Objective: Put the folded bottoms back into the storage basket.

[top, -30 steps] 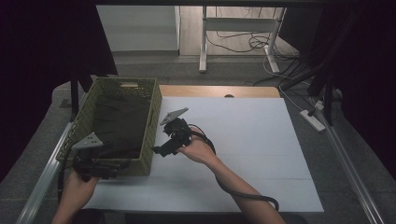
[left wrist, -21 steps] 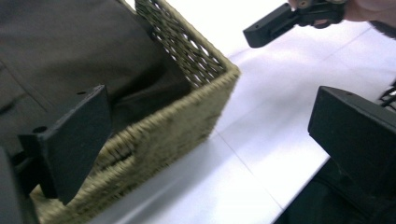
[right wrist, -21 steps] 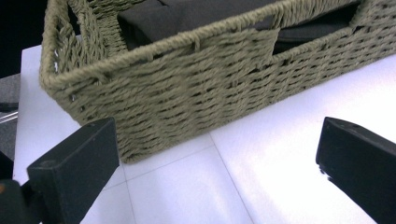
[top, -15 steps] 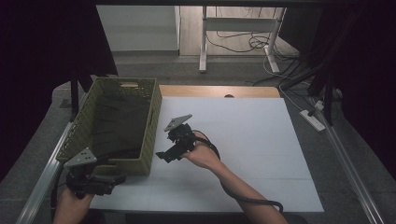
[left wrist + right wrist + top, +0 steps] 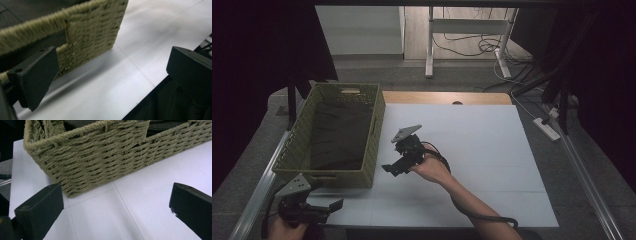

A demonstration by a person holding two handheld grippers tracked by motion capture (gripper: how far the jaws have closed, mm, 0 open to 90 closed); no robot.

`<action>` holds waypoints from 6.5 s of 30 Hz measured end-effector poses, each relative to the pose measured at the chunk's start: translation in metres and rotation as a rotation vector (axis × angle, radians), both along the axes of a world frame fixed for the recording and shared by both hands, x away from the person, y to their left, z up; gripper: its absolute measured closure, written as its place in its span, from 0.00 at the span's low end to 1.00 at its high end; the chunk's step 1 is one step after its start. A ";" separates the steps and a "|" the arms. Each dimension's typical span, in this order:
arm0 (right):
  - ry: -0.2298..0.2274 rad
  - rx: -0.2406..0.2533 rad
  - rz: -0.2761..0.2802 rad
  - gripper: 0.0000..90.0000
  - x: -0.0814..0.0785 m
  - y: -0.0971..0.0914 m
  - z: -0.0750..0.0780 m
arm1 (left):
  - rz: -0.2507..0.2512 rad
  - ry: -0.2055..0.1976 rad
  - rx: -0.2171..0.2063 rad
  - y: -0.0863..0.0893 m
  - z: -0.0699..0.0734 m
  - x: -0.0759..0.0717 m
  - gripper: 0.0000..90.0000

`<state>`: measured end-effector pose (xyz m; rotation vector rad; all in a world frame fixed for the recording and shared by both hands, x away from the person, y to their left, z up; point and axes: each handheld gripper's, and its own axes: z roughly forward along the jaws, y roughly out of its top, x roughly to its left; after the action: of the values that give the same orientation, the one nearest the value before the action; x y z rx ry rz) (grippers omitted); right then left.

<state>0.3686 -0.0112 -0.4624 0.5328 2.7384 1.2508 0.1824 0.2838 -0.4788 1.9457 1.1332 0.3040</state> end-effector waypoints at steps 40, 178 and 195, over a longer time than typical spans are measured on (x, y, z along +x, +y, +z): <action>-0.010 -0.013 -0.008 0.00 -0.013 -0.034 -0.003 | 0.057 -0.010 0.044 0.009 -0.022 0.003 0.00; -0.014 -0.016 -0.434 0.00 -0.116 -0.258 -0.027 | 0.065 0.040 0.054 0.008 -0.023 0.008 0.01; -0.022 -0.007 -0.497 0.00 -0.129 -0.278 -0.021 | 0.067 0.044 0.057 0.007 -0.023 0.009 0.02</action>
<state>0.2401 -0.2888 -0.4834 1.1031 2.3699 1.1037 0.1912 0.2913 -0.5022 1.9760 1.2320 0.3342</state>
